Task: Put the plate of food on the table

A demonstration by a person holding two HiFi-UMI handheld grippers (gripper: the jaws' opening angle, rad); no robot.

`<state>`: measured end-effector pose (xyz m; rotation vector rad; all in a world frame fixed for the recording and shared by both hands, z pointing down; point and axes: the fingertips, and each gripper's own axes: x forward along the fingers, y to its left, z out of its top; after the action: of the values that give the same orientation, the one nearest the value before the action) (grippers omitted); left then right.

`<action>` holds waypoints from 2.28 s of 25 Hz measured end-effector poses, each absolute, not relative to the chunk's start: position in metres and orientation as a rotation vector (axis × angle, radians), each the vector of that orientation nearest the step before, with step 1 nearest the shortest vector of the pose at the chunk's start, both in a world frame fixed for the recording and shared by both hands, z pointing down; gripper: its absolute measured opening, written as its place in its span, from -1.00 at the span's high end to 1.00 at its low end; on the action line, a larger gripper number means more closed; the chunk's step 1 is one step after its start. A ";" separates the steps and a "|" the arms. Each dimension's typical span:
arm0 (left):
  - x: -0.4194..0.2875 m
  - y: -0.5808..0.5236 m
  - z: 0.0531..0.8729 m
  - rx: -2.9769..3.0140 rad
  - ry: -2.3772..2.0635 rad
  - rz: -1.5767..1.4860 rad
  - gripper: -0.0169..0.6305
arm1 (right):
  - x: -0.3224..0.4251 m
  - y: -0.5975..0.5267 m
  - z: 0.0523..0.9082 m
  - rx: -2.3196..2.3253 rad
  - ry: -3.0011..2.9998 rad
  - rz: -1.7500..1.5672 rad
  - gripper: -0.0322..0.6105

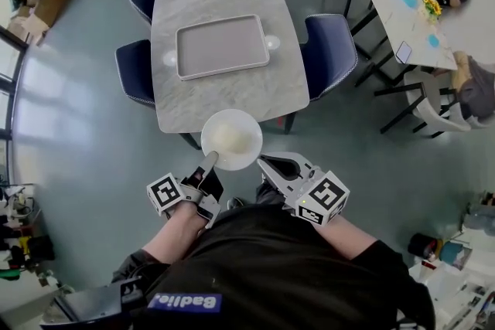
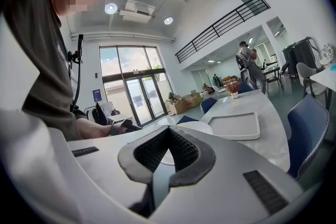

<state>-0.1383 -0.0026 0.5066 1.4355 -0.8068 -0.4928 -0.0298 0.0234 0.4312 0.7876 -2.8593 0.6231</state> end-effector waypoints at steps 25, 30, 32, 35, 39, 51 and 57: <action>-0.098 -0.106 0.508 1.363 -0.956 -0.610 0.91 | 0.023 -0.087 0.432 0.544 -2.905 0.626 0.87; -0.098 -0.111 0.509 1.365 -0.971 -0.610 0.91 | 0.025 -0.094 0.434 0.542 -2.916 0.638 0.87; -0.098 -0.114 0.510 1.363 -0.974 -0.610 0.91 | 0.024 -0.097 0.435 0.538 -2.917 0.641 0.87; -0.100 -0.119 0.510 1.362 -0.969 -0.614 0.91 | 0.020 -0.101 0.436 0.536 -2.917 0.637 0.87; -0.106 -0.131 0.514 1.362 -0.967 -0.603 0.91 | 0.019 -0.107 0.434 0.566 -2.913 0.641 0.87; -0.130 -0.203 0.555 1.357 -0.954 -0.580 0.91 | 0.018 -0.134 0.440 0.686 -2.855 0.684 0.87; -0.147 -0.236 0.573 1.328 -0.964 -0.585 0.91 | 0.018 -0.150 0.452 0.760 -2.816 0.743 0.87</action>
<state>-0.1475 -0.2357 0.5727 1.3281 -0.9640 -0.5846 0.0180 -0.1495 0.4519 0.7596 -2.8155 0.7429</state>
